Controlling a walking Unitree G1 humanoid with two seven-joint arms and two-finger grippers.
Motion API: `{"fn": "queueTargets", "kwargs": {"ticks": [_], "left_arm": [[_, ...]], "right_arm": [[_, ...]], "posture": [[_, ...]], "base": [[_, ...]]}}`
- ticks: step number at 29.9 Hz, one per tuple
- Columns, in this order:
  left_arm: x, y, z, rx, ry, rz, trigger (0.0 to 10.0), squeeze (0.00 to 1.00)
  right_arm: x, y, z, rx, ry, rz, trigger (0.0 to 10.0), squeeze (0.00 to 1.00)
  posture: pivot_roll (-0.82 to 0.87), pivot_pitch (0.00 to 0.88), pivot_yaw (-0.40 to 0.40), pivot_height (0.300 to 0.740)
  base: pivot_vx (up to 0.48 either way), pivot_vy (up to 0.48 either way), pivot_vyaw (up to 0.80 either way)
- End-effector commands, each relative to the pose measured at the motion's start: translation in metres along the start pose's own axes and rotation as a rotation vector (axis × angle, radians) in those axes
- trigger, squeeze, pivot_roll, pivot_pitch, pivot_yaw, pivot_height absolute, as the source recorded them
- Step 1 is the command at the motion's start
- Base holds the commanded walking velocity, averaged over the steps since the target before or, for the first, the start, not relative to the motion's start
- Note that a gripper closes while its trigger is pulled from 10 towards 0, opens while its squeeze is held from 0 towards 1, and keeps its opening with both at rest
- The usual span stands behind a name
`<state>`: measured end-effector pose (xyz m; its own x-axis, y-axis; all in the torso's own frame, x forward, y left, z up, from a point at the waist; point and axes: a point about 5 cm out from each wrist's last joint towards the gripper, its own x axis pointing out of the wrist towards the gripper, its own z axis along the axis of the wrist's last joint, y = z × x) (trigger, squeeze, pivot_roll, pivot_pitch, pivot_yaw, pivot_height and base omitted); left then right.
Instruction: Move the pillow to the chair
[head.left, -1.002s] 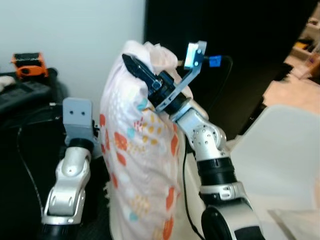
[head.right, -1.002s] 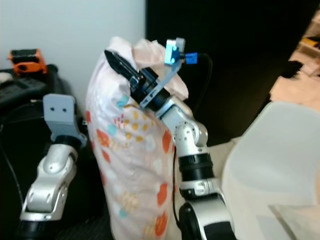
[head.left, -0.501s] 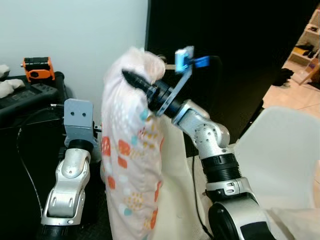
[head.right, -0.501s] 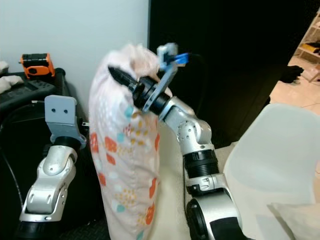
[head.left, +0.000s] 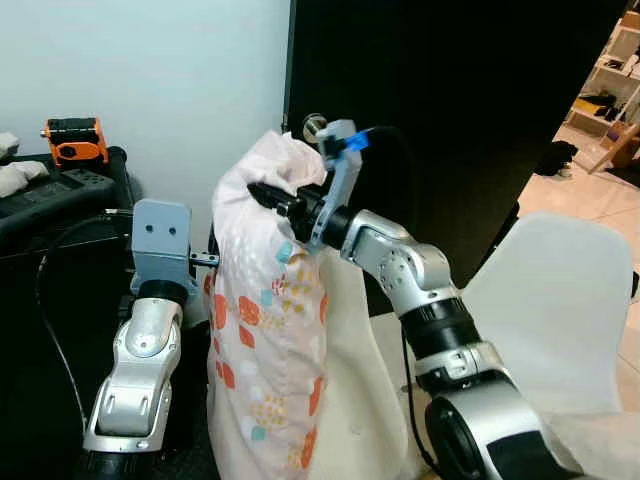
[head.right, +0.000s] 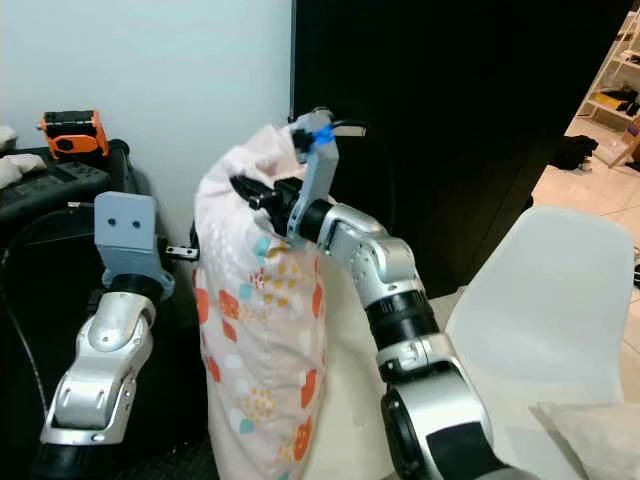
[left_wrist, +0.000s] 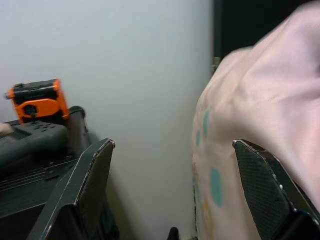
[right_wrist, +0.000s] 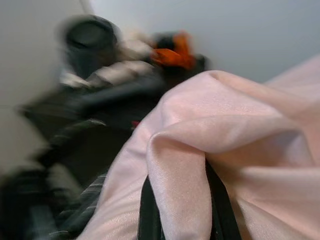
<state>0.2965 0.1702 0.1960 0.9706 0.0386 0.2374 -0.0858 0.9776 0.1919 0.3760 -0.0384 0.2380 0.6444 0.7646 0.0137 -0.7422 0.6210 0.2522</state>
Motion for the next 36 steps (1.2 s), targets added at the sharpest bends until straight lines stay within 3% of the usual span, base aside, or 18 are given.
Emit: {"fn": "queueTargets", "kwargs": {"ticks": [1, 6, 9, 17, 20, 23, 27, 29, 30, 34, 36], "left_arm": [[-0.001, -0.002, -0.001, 0.008, 0.010, -0.013, 10.0, 0.00], [-0.004, -0.004, -0.003, -0.011, 0.023, -0.027, 10.0, 0.00], [-0.006, -0.004, -0.006, -0.020, 0.033, -0.035, 10.0, 0.00], [-0.014, 0.002, -0.015, -0.088, 0.086, -0.021, 10.0, 0.00], [-0.024, 0.011, -0.029, -0.184, 0.159, 0.013, 10.0, 0.00], [-0.028, 0.012, -0.035, -0.210, 0.182, 0.021, 10.0, 0.00], [-0.039, 0.015, -0.053, -0.411, 0.210, 0.055, 10.0, 0.00], [-0.040, 0.015, -0.054, -0.443, 0.209, 0.057, 10.0, 0.00], [-0.043, 0.016, -0.061, -0.538, 0.215, 0.066, 10.0, 0.00], [-0.046, 0.017, -0.068, -0.600, 0.237, 0.080, 10.0, 0.00], [-0.053, 0.018, -0.081, -0.658, 0.283, 0.108, 10.0, 0.00]], "right_arm": [[-0.003, -0.009, -0.002, -0.018, 0.020, -0.062, 10.0, 0.00], [-0.017, -0.042, -0.001, -0.110, 0.086, -0.264, 10.0, 0.00], [-0.024, -0.053, -0.001, -0.173, 0.123, -0.326, 10.0, 0.00], [-0.033, -0.068, -0.003, -0.242, 0.174, -0.400, 10.0, 0.00], [-0.036, -0.072, -0.005, -0.274, 0.206, -0.393, 10.0, 0.00], [-0.038, -0.073, -0.005, -0.299, 0.221, -0.390, 10.0, 0.00], [-0.044, -0.079, -0.002, -0.368, 0.247, -0.399, 10.0, 0.00], [-0.045, -0.081, -0.001, -0.375, 0.248, -0.404, 10.0, 0.00], [-0.047, -0.082, 0.001, -0.378, 0.245, -0.408, 10.0, 0.00], [-0.049, -0.084, 0.003, -0.382, 0.243, -0.414, 10.0, 0.00], [-0.051, -0.087, 0.008, -0.387, 0.237, -0.428, 10.0, 0.00]], "posture": [[0.04, 0.000, -0.106, 0.665], [0.03, 0.000, -0.107, 0.645], [0.03, 0.000, -0.107, 0.635], [0.04, 0.000, -0.109, 0.615], [0.04, 0.000, -0.107, 0.600], [0.04, 0.000, -0.104, 0.595], [0.03, 0.000, -0.103, 0.570], [0.03, 0.000, -0.103, 0.565], [0.03, 0.000, -0.102, 0.555], [0.02, 0.000, -0.103, 0.545], [0.02, 0.000, -0.105, 0.535]], "base": [[0.000, 0.000, 0.00], [0.000, 0.000, 0.00], [0.000, 0.000, 0.00], [0.000, 0.000, 0.00], [0.000, 0.000, 0.00], [0.000, 0.000, 0.00], [0.000, 0.000, 0.00], [0.000, 0.000, 0.00], [0.000, 0.000, 0.00], [0.000, 0.000, 0.00], [0.000, 0.000, 0.00]]}}
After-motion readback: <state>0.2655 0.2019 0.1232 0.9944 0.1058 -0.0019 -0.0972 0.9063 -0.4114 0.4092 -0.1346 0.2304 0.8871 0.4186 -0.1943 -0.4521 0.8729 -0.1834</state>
